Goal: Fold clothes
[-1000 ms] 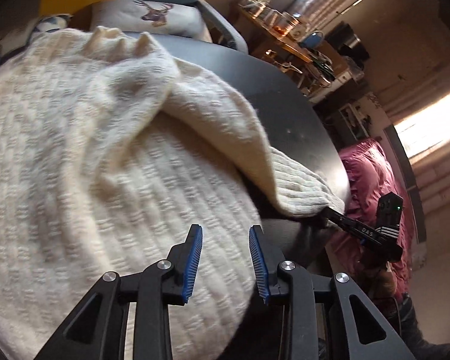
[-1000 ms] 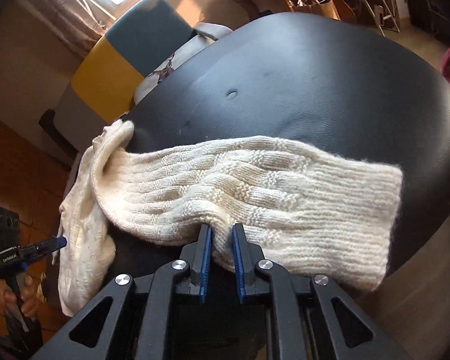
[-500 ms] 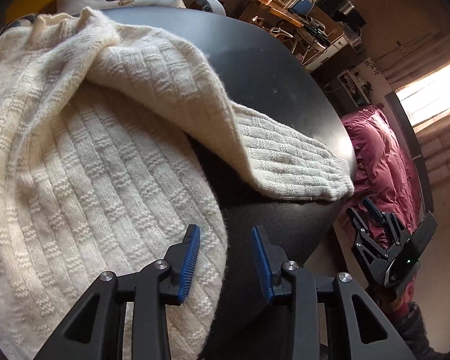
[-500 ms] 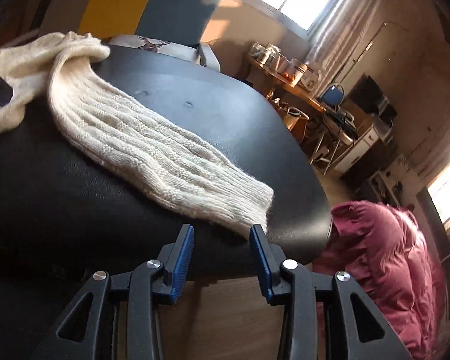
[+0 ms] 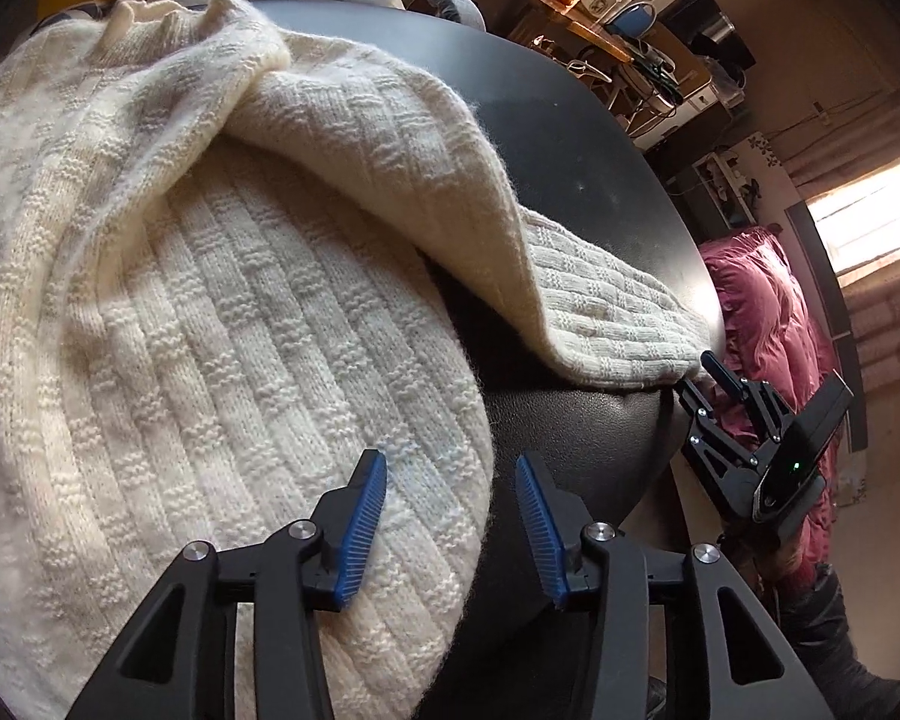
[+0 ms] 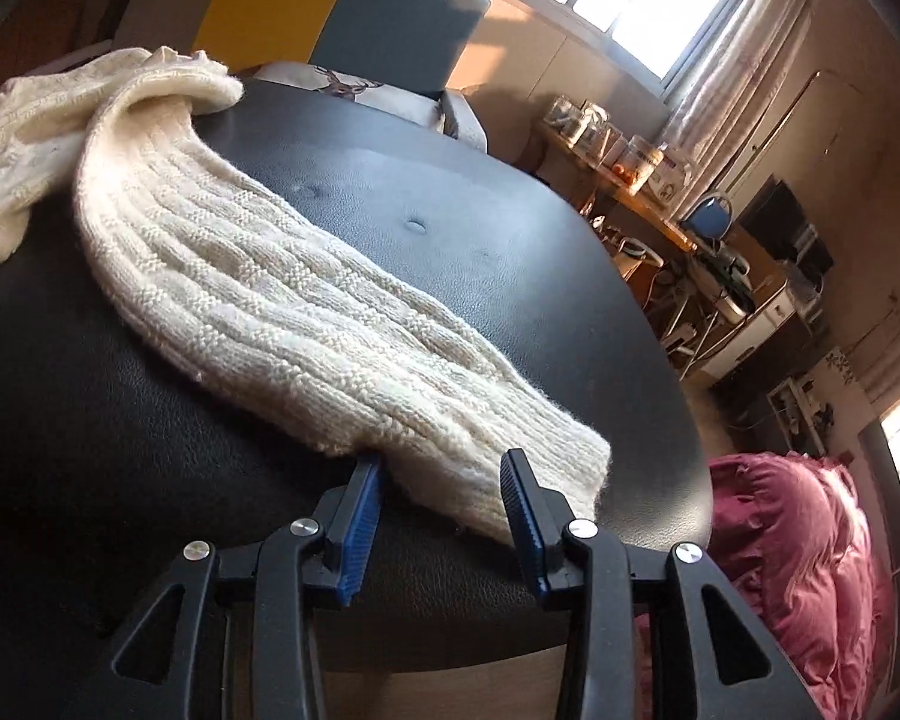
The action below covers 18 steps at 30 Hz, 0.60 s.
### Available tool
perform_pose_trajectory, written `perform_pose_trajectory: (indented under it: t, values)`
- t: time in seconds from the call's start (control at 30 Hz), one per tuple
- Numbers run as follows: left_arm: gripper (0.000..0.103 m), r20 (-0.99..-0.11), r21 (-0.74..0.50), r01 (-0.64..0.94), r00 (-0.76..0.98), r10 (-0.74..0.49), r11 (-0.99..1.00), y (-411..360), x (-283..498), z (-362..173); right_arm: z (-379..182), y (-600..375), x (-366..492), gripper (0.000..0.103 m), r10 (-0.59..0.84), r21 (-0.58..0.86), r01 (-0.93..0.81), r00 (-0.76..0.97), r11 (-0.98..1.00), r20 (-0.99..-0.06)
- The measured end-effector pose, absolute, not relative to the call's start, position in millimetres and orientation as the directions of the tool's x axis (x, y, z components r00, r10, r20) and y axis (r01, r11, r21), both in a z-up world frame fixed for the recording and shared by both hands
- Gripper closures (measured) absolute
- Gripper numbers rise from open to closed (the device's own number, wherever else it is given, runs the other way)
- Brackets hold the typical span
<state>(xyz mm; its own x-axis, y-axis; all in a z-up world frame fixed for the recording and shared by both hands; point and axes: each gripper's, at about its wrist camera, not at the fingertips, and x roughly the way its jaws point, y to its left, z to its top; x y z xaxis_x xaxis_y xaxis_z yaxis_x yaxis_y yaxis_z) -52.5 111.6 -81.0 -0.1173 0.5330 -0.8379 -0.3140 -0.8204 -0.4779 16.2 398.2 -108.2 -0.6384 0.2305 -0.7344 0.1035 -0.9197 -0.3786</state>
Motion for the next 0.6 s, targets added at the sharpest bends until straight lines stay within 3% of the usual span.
perform_pose_trajectory:
  t: [0.1, 0.17, 0.4, 0.6]
  values:
    - [0.055, -0.836, -0.486, -0.302, -0.113, 0.537, -0.820, 109, -52, -82, -104, 402, 13, 0.083, 0.174, -0.297, 0.113, -0.598, -0.948, -0.782]
    - [0.055, -0.835, -0.490, -0.295, -0.113, 0.539, -0.821, 108, -51, -83, -103, 399, 12, 0.086, 0.166, -0.281, 0.110, -0.586, -0.953, -0.793]
    - [0.054, -0.825, -0.504, -0.288, -0.118, 0.553, -0.814, 104, -47, -78, -90, 420, 4, 0.093, 0.015, -0.052, 0.058, -0.514, -0.997, -0.858]
    - [0.054, -0.817, -0.513, -0.293, -0.121, 0.564, -0.807, 99, -45, -73, -59, 446, 3, 0.093, -0.143, 0.182, -0.018, -0.541, -0.983, -0.828]
